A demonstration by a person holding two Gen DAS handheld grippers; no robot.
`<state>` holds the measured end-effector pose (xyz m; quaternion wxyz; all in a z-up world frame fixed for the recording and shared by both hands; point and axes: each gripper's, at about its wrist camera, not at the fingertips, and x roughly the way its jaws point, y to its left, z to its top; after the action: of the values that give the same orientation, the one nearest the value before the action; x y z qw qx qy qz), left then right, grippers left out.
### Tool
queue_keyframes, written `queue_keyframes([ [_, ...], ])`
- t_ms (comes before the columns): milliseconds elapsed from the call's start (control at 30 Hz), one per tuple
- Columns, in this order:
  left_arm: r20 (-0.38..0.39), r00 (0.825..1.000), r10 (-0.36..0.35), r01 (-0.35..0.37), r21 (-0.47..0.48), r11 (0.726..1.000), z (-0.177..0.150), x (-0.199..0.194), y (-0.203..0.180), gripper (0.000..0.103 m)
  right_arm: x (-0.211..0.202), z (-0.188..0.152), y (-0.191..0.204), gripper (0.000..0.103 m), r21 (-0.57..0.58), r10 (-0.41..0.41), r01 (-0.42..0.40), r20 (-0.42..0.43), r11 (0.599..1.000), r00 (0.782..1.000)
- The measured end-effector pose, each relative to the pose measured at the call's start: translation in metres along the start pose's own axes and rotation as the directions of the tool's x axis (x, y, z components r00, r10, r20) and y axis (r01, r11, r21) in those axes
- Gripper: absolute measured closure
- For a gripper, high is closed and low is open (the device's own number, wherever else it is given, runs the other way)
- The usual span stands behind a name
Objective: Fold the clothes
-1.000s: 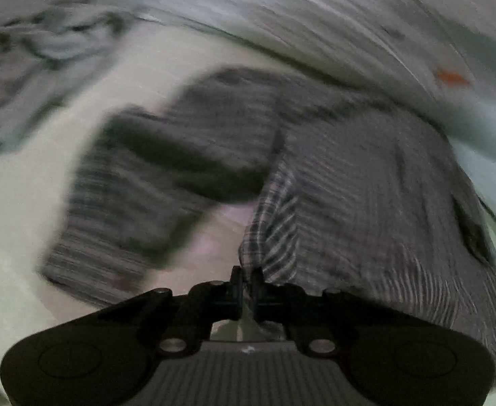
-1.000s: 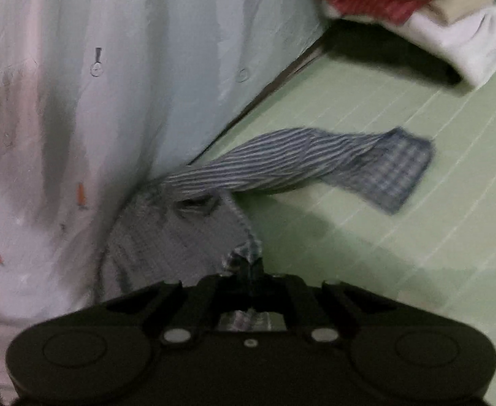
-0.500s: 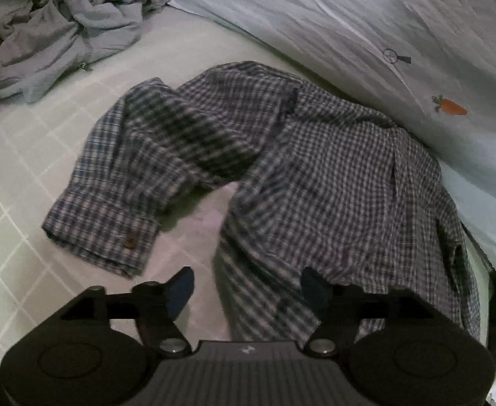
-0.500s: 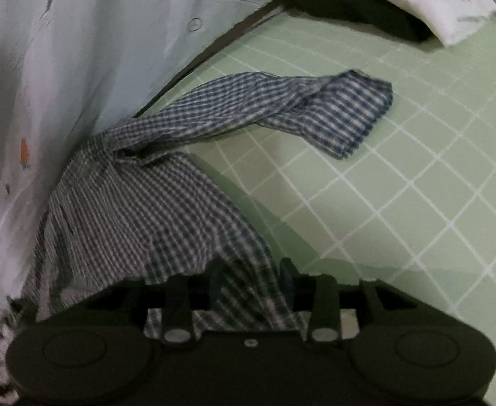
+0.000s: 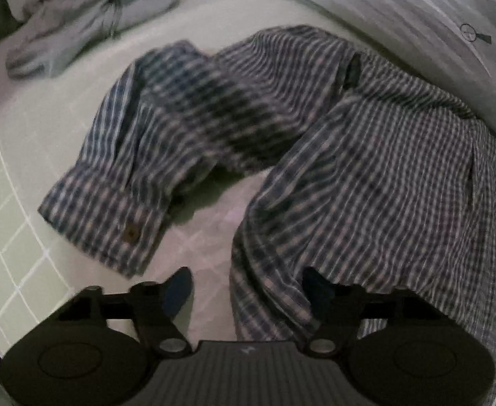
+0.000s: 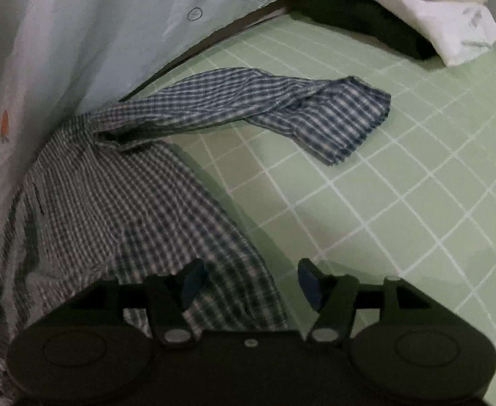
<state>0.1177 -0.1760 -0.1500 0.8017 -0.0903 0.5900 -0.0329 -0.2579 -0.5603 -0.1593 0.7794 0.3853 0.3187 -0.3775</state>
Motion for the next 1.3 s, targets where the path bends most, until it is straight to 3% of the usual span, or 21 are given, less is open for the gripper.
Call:
queue_keyframes([
  [33,-0.006,1.0,-0.012,0.012,-0.002,1.0,-0.001,0.0,0.003,0.049,0.001,0.0,-0.002,0.055,0.011,0.017,-0.017,-0.006,1.0,1.0],
  [100,-0.015,0.999,-0.042,0.042,-0.009,0.999,-0.003,0.001,0.008,0.07,0.002,0.001,-0.005,0.072,0.023,0.04,-0.04,-0.02,0.999,0.999],
  [133,-0.019,0.998,-0.057,0.057,-0.013,0.998,-0.003,0.001,0.011,0.074,0.003,0.001,-0.005,0.082,0.028,0.048,-0.047,-0.026,0.998,0.999],
  [200,-0.019,0.997,-0.079,0.079,-0.024,0.997,-0.003,0.003,0.016,0.086,0.002,0.002,-0.006,0.089,0.04,0.046,-0.046,-0.02,0.998,0.999],
  [233,-0.016,0.996,-0.09,0.089,-0.027,0.996,-0.002,0.002,0.018,0.088,-0.001,0.003,-0.007,0.1,0.042,0.048,-0.047,-0.008,0.998,0.999],
  [300,-0.007,0.993,-0.115,0.115,-0.03,0.993,-0.001,-0.003,0.021,0.095,-0.009,0.006,-0.008,0.102,0.043,0.055,-0.056,0.018,0.998,0.998],
  [433,0.023,0.976,-0.218,0.219,-0.029,0.975,0.006,-0.031,0.032,0.097,-0.044,0.02,-0.005,0.103,0.031,0.122,-0.125,0.077,0.992,0.99],
  [633,0.129,0.909,-0.396,0.404,-0.041,0.914,0.03,-0.076,0.06,0.097,-0.089,0.031,0.014,0.103,-0.03,0.195,-0.193,0.149,0.981,0.969],
  [667,0.152,0.9,-0.408,0.422,-0.072,0.904,0.036,-0.079,0.07,0.097,-0.092,0.031,0.015,0.103,-0.019,0.202,-0.202,0.157,0.979,0.967],
  [700,0.166,0.905,-0.392,0.411,-0.1,0.906,0.041,-0.078,0.076,0.096,-0.09,0.029,0.016,0.103,-0.016,0.19,-0.19,0.158,0.982,0.969],
  [800,0.176,0.953,-0.245,0.265,-0.098,0.959,0.044,-0.074,0.09,0.094,-0.074,0.019,0.017,0.103,-0.025,0.112,-0.109,0.126,0.994,0.986],
  [833,0.181,0.963,-0.199,0.217,-0.087,0.972,0.044,-0.074,0.093,0.094,-0.068,0.014,0.017,0.102,-0.023,0.095,-0.093,0.109,0.995,0.99],
  [900,0.18,0.97,-0.16,0.174,-0.061,0.983,0.041,-0.077,0.096,0.082,-0.06,0.007,0.013,0.101,-0.003,0.084,-0.084,0.082,0.996,0.993],
  [1000,0.152,0.976,-0.156,0.16,-0.014,0.987,0.031,-0.075,0.095,0.064,-0.052,0.001,0.01,0.089,0.013,0.07,-0.071,0.055,0.997,0.996],
  [1067,0.115,0.979,-0.167,0.167,0.012,0.986,0.022,-0.07,0.094,0.056,-0.045,-0.001,0.011,0.061,-0.014,0.039,-0.038,0.045,0.999,0.998],
  [1200,0.056,0.972,-0.228,0.229,-0.029,0.973,0.004,-0.062,0.088,0.044,-0.027,-0.005,0.016,0.057,-0.087,-0.013,0.012,-0.005,0.996,1.0],
  [1300,0.019,0.967,-0.254,0.254,0.002,0.967,0.002,-0.055,0.068,0.034,-0.017,-0.012,0.018,0.05,-0.12,-0.036,0.032,-0.031,0.992,0.999],
])
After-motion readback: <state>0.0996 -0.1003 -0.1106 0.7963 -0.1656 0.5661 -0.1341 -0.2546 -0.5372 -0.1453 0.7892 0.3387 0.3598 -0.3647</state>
